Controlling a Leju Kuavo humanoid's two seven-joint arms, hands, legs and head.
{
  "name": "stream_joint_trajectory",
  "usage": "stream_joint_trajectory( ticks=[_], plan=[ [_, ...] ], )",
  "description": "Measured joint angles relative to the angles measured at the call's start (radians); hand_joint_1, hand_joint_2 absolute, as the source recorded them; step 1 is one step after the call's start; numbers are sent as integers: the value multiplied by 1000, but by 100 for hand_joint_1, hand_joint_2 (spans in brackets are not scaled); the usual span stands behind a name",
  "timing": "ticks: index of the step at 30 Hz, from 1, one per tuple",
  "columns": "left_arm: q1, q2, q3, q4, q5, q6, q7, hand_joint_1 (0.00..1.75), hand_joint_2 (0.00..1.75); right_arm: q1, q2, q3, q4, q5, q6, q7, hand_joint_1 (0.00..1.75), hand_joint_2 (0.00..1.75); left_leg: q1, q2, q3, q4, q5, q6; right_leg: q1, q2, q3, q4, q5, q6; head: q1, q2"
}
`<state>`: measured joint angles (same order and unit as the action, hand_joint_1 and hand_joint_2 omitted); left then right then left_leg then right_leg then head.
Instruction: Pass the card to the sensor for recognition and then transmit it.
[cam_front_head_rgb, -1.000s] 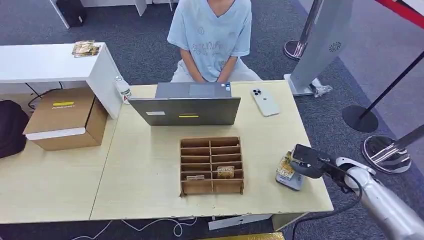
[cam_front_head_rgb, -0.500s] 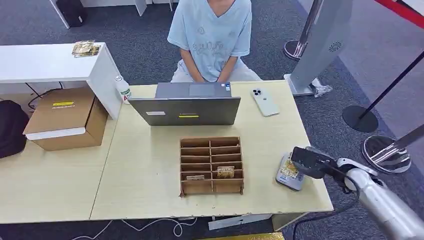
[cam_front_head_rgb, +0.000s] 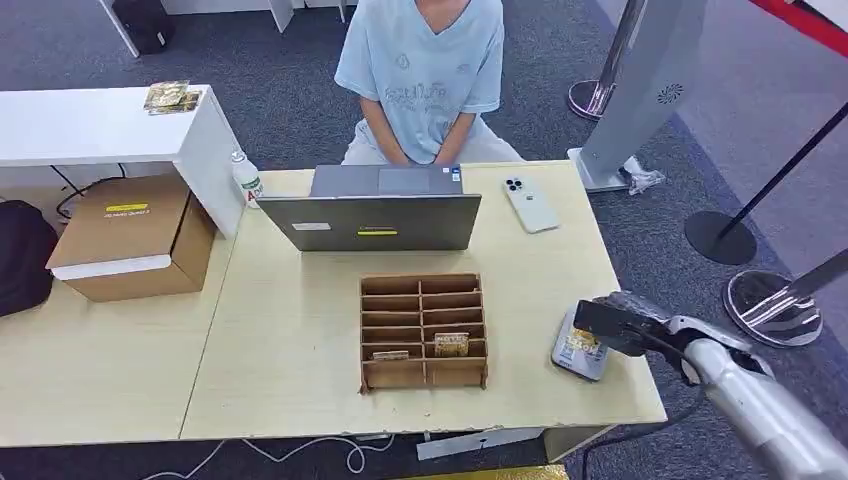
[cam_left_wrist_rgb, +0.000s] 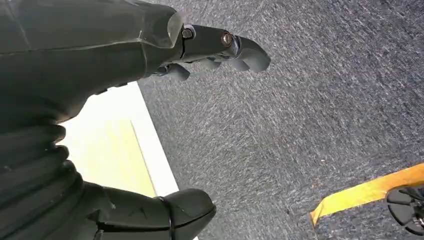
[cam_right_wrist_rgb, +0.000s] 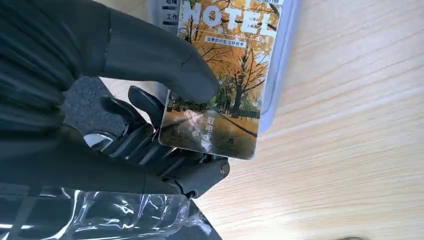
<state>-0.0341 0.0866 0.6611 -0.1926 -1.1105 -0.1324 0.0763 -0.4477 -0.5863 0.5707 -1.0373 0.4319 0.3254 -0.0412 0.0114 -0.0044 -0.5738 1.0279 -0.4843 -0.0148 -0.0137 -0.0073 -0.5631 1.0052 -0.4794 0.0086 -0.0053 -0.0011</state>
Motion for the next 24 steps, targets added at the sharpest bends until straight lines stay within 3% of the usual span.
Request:
stream_joint_trajectory(
  ticks=[12, 20, 24],
  plan=[
    [0, 0, 14, 0, -9, 0, -4, 0, 175, -9, 8, -42, -2, -162, 93, -74, 175, 175, 0, 0, 0, 0, 0, 0, 0, 0, 0, 0, 0, 0, 0, 0],
    [0, 0, 26, 0, -15, 0, -4, 0, 175, -42, 3, -87, -25, -235, 95, -96, 175, 175, 0, 0, 0, 0, 0, 0, 0, 0, 0, 0, 0, 0, 0, 0],
    [-1, 0, 32, 0, -26, -1, -4, 0, 175, -65, 3, -115, -50, -321, 126, -145, 175, 175, 0, 0, 0, 0, 0, 0, 0, 0, 0, 0, 0, 0, 0, 0]
  ],
)
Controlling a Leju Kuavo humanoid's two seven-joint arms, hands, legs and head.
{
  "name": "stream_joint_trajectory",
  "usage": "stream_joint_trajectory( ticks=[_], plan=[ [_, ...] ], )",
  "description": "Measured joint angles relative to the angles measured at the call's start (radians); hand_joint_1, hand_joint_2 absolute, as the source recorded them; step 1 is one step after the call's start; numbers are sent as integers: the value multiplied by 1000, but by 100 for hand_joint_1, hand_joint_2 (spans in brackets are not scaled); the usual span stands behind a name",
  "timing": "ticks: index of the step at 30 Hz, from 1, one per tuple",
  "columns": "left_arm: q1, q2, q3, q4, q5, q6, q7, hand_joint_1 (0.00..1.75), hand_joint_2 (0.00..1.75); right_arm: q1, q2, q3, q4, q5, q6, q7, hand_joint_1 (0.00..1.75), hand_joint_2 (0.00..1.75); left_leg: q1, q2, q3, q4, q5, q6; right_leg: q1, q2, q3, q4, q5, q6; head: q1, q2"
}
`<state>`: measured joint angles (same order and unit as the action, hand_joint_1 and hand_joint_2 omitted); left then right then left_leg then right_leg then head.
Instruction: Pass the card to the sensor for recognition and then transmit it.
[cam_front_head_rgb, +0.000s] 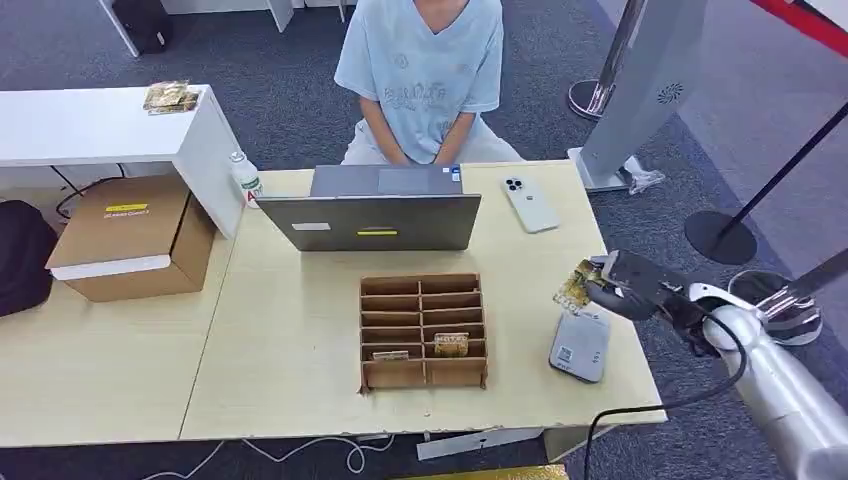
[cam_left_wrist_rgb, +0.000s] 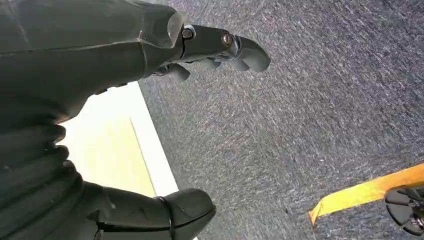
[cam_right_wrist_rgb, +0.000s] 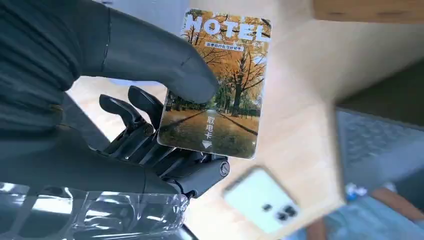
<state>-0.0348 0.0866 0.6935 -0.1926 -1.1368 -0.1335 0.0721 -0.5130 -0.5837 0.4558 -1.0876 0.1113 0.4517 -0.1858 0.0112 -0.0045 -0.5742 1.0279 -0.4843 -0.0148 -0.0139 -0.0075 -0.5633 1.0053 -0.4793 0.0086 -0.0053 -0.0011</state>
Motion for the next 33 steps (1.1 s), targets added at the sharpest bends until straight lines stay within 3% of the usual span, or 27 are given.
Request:
stream_joint_trajectory(
  ticks=[2, 5, 10, 19, 25, 29, 33],
  plan=[
    [0, 0, 1, 0, -2, -1, 0, 0, 175, -20, 2, -11, -15, -12, -6, -6, 175, 175, 0, 0, 0, 0, 0, 0, 0, 0, 0, 0, 0, 0, 0, 0],
    [-1, -1, 4, 0, -4, -1, 0, 0, 175, -60, 24, -16, -33, 54, -97, 15, 175, 175, 0, 1, 0, 0, 0, 0, 0, 1, 0, 1, 0, 0, 0, 0],
    [-8, -4, 5, 0, -16, 1, 0, 0, 175, -151, 133, -12, -74, 272, -309, 75, 175, 175, 0, 3, 1, 0, 1, -1, 0, 4, -1, 2, 1, 0, 0, 0],
    [-15, -5, 6, 0, -42, -1, 1, 0, 175, -324, 352, 38, -97, 689, -499, 122, 175, 175, 0, 4, 0, 0, 1, -1, 0, 5, -3, 5, 0, -1, 0, 0],
    [-19, -7, 12, 0, -66, -1, -2, 0, 175, -444, 480, 78, -21, 904, -563, 151, 175, 175, 0, 3, -2, 0, 3, -3, 0, 3, -5, 5, 1, -1, 0, 0],
    [-22, -7, 17, 0, -81, -7, -10, 0, 175, -531, 555, 112, 70, 1051, -558, 168, 175, 175, 0, 3, -2, 0, 3, -3, 0, 3, -5, 5, 1, -1, 0, 0],
    [-22, -6, 19, 0, -98, -13, -21, 0, 175, -614, 610, 156, 200, 1139, -504, 193, 175, 175, 1, 2, -2, 0, 3, -3, 0, 2, -5, 5, 1, -1, 0, 0]
  ],
)
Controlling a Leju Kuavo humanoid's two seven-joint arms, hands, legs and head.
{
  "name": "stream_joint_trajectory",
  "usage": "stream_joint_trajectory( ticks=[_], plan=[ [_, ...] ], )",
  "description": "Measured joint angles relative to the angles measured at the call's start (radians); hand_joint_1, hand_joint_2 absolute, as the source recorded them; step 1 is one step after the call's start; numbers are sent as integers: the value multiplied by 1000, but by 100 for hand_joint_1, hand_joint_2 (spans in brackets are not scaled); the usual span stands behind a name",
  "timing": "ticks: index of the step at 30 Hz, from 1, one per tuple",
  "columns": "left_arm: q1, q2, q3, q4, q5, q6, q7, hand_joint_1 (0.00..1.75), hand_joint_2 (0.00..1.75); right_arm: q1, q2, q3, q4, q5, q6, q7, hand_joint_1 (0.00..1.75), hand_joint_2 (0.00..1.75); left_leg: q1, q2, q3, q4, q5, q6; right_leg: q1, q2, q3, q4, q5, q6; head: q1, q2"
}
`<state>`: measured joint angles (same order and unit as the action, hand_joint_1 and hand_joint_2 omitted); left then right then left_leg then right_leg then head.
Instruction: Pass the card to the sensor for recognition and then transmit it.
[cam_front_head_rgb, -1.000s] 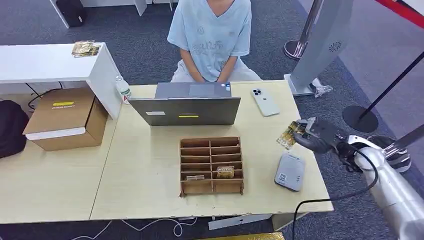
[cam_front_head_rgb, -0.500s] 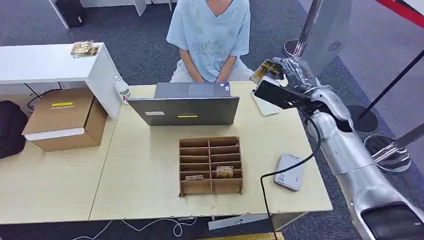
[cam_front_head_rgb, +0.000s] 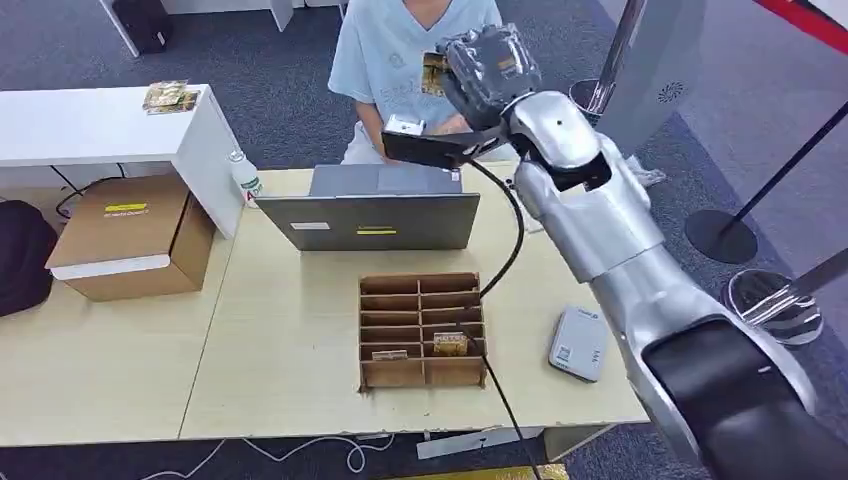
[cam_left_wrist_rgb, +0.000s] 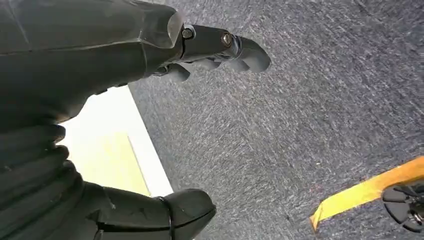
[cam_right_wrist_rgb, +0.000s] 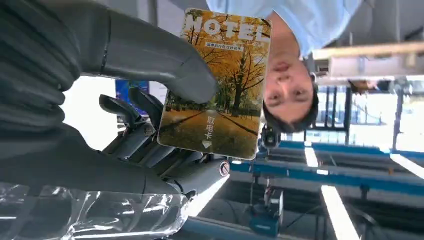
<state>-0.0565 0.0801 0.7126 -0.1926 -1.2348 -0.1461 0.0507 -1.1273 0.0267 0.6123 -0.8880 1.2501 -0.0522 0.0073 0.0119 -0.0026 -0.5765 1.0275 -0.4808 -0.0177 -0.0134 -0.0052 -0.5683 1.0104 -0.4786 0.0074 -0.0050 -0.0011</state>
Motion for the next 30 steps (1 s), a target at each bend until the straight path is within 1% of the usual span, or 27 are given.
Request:
stream_joint_trajectory(
  ticks=[5, 8, 14, 22, 30],
  plan=[
    [0, 2, 1, 0, -10, -4, -8, 0, 175, -75, 51, 23, 155, 28, 38, 8, 175, 175, 0, 0, 0, 0, 0, 0, 0, 0, 0, 0, 0, 0, 0, 0],
    [0, 2, 1, 0, -10, -6, -9, 0, 175, -104, 74, 32, 218, 40, 62, 11, 175, 175, 0, 0, 0, 0, 0, 0, 0, 0, 0, 0, 0, 0, 0, 0],
    [0, 2, 1, 0, -16, -7, -12, 0, 175, -139, 110, 14, 316, -21, 88, 43, 175, 175, 0, 0, 0, 0, 0, 0, 0, 0, 0, 0, 0, 0, 0, 0],
    [0, 2, 2, 0, -22, -16, -18, 0, 175, -165, 124, -40, 409, -42, 110, 67, 175, 175, 0, 0, 0, 0, 0, 0, 0, 0, 0, 0, 0, 0, 0, 0],
    [0, 1, 2, 0, -34, -16, -21, 0, 175, -183, 133, -76, 450, -36, 131, 74, 175, 175, 0, 0, 0, 0, 0, 0, 0, 0, 0, 0, 0, 0, 0, 0]
  ],
)
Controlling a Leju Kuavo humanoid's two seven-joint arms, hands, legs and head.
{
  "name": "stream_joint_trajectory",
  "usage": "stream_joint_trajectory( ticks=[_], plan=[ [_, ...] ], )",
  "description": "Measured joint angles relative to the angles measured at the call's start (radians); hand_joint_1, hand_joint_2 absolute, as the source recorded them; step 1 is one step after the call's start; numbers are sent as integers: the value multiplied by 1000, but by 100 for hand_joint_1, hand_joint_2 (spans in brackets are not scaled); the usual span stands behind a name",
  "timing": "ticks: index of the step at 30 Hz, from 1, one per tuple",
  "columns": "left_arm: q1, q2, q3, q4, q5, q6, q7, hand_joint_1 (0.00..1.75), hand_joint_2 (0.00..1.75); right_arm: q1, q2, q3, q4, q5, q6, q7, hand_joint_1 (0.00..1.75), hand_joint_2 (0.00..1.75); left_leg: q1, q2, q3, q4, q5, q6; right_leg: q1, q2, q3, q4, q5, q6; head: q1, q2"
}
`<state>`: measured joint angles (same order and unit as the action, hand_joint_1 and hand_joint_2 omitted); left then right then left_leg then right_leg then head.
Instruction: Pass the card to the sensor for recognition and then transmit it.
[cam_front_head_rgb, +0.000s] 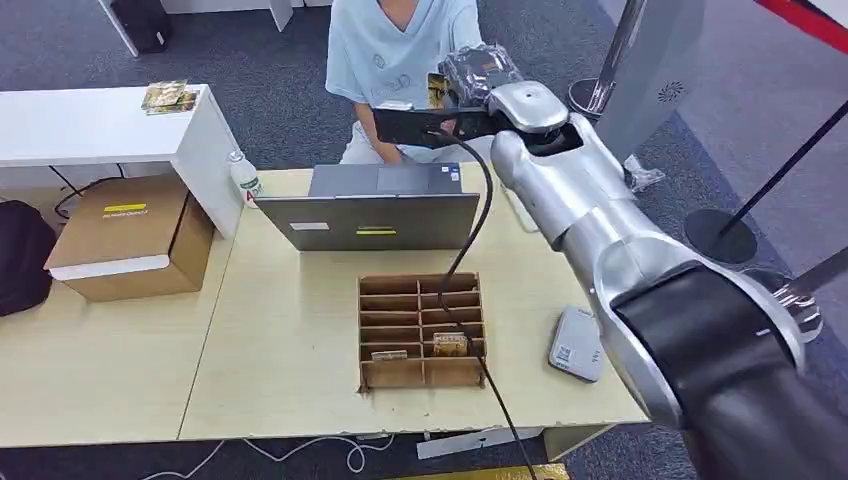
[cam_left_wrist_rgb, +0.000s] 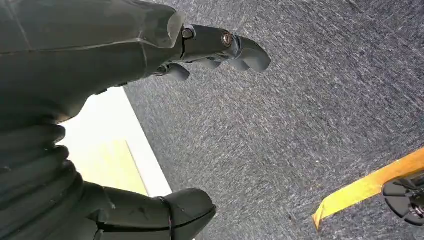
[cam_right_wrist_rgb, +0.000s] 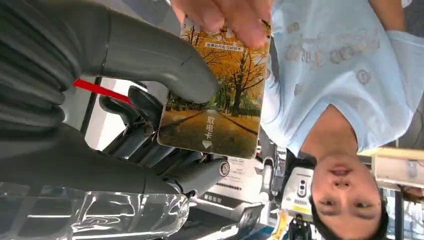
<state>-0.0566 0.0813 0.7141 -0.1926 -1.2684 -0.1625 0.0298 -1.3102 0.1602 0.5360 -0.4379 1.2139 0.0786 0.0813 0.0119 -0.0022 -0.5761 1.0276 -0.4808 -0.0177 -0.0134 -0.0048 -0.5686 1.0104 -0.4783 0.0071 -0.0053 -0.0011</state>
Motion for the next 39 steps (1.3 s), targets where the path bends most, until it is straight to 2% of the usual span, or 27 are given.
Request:
stream_joint_trajectory(
  ticks=[6, 7, 8, 18, 24, 30, 34, 36, 38, 39],
  plan=[
    [0, 0, 0, 0, -2, -1, -3, 0, 175, -3, 0, -8, 19, 12, 4, 6, 175, 175, 0, 0, 0, 0, 0, 0, 0, 0, 0, 0, 0, 0, 0, 0],
    [0, 0, 0, 0, -2, -1, -3, 0, 175, -3, 0, -8, 22, 15, 4, 6, 30, 175, 0, 0, 0, 0, 0, 0, 0, 0, 0, 0, 0, 0, 0, 0],
    [0, 0, 0, 0, -3, -1, -3, 0, 175, -3, 0, -8, 23, 15, 3, 7, 0, 175, 0, 0, 0, 0, 0, 0, 0, 0, 0, 0, 0, 0, 0, 0],
    [0, -4, 1, 0, -12, 0, -5, 0, 175, -4, 0, -35, 27, 25, -17, 20, 0, 175, 0, 0, 0, 0, 0, 0, 0, 0, 0, 0, 0, 0, 0, 0],
    [0, -4, 1, 0, -21, 1, -4, 0, 175, -3, -3, -75, 10, 44, -107, 79, 0, 175, 0, 0, 0, 0, 0, 0, 0, 0, 0, 0, 0, 0, 0, 0],
    [0, -5, 5, 0, -20, 2, 5, 0, 175, 7, -10, -122, -51, 30, -195, 89, 0, 175, 0, 0, 0, 0, 0, 0, 0, 1, 0, 0, 0, 0, 0, 0],
    [1, -6, 11, 0, -15, 11, 14, 0, 175, 45, -12, -186, -140, -44, -272, 42, 0, 175, 0, 0, 0, 0, 0, 0, 0, 1, 0, 0, 0, 0, 0, 0],
    [0, -8, 15, 0, -14, 13, 16, 0, 175, 70, -12, -224, -193, -98, -286, 6, 0, 175, 0, 0, 0, 0, 0, 0, 0, 0, 0, 0, 0, 0, 0, 0],
    [1, -10, 20, 0, -14, 13, 17, 0, 175, 105, -14, -266, -262, -189, -288, -47, 0, 175, 0, 0, 0, 0, 0, 0, 0, 0, 0, 0, 0, 0, 0, 0],
    [1, -10, 24, 0, -14, 14, 20, 0, 175, 133, -14, -293, -311, -275, -282, -90, 0, 175, 0, 0, 0, 0, 0, 0, 0, 0, 0, 0, 0, 0, 1, 0]
  ],
)
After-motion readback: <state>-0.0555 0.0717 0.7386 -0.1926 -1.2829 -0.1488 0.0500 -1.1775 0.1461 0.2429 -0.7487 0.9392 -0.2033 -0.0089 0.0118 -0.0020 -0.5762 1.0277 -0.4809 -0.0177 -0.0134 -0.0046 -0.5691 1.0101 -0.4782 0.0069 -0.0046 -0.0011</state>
